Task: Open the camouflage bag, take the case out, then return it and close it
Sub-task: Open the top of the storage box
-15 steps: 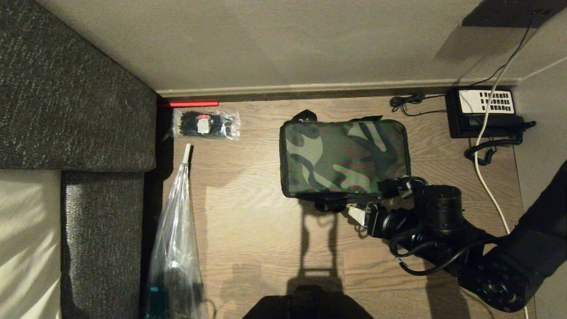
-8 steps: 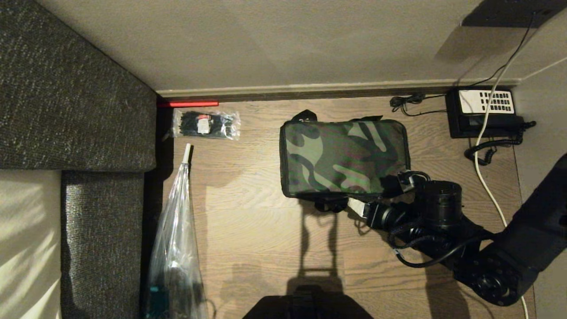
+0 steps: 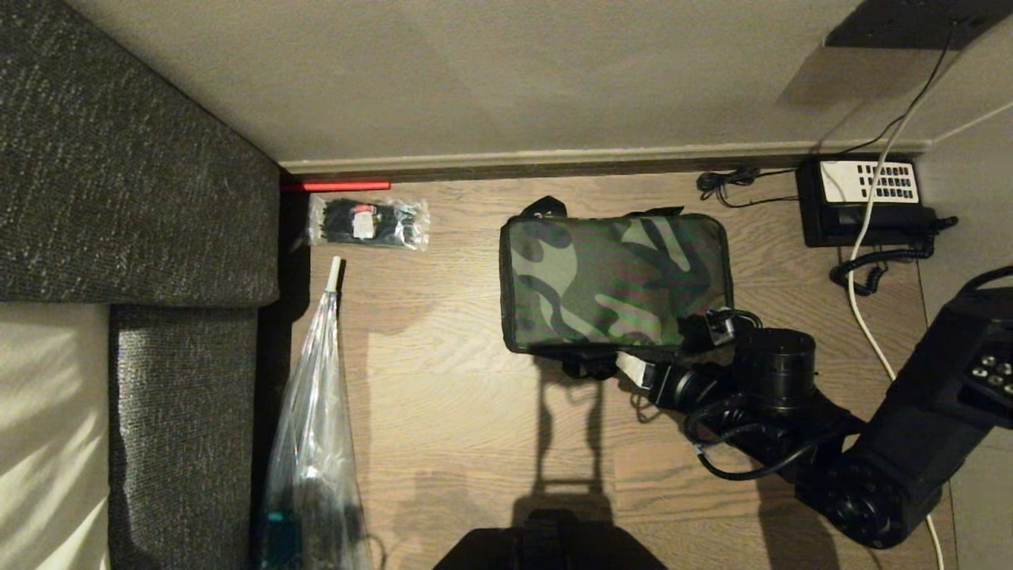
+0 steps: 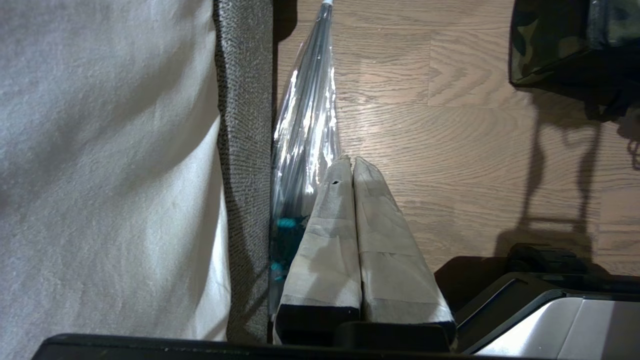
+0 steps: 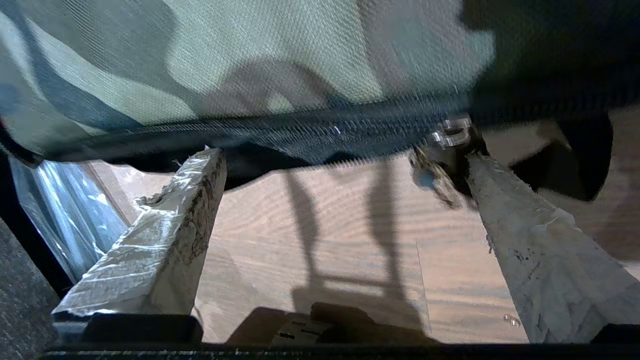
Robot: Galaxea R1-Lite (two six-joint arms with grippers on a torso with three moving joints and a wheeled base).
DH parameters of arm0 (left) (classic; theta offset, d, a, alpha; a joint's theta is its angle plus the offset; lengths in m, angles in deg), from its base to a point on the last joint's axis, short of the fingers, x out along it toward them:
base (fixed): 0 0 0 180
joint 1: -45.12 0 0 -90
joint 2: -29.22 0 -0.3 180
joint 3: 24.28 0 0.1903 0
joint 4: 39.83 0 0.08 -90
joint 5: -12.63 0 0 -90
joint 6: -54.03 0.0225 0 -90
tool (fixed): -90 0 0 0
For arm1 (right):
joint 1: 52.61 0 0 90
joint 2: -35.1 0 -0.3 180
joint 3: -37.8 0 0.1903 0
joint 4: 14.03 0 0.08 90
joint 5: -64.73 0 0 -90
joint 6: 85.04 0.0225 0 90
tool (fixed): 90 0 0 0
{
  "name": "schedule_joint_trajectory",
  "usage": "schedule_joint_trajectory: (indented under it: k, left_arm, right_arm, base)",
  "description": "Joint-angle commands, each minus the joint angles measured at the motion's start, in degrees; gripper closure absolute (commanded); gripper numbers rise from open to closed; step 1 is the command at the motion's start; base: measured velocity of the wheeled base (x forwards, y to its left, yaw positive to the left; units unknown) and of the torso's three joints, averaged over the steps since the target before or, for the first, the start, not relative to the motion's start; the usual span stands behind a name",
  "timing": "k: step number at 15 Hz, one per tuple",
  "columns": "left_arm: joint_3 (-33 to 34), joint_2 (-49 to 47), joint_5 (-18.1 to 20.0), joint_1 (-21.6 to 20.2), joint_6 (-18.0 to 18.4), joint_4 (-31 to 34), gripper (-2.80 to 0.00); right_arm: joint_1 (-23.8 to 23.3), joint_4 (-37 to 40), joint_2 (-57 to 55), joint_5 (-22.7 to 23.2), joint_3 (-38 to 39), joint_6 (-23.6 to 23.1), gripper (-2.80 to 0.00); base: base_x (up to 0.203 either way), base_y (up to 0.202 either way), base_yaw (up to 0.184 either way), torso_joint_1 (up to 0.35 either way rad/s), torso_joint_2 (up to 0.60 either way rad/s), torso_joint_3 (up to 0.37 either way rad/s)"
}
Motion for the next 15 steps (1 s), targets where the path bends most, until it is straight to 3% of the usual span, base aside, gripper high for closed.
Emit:
schedule_joint_trajectory:
  k: [1, 4, 5, 9, 15]
  left_arm:
    - [0.0, 0.1, 0.0, 0.0, 0.0, 0.0, 0.0]
    - [0.0, 0.1, 0.0, 0.0, 0.0, 0.0, 0.0]
    - [0.0, 0.1, 0.0, 0.0, 0.0, 0.0, 0.0]
    - [0.0, 0.1, 0.0, 0.0, 0.0, 0.0, 0.0]
    - [0.0, 0.1, 0.0, 0.0, 0.0, 0.0, 0.0]
  right_arm:
    - [-0.5, -0.7, -0.3, -0.1, 0.3, 0.2, -2.8]
    - [-0.6, -2.3, -1.1, -0.2, 0.3, 1.5, -2.8]
    - [-0.6, -2.6, -1.4, -0.2, 0.4, 1.8, -0.03]
    - [-0.6, -3.1, -1.8, 0.1, 2.2, -1.3, 0.0]
    - [-0.6, -5.7, -3.0, -0.3, 2.5, -2.1, 0.0]
  base:
    - [0.0, 0.0, 0.0, 0.0, 0.0, 0.0]
    - [0.0, 0.0, 0.0, 0.0, 0.0, 0.0]
    - [0.0, 0.0, 0.0, 0.0, 0.0, 0.0]
    - [0.0, 0.0, 0.0, 0.0, 0.0, 0.0]
    - [0.0, 0.0, 0.0, 0.0, 0.0, 0.0]
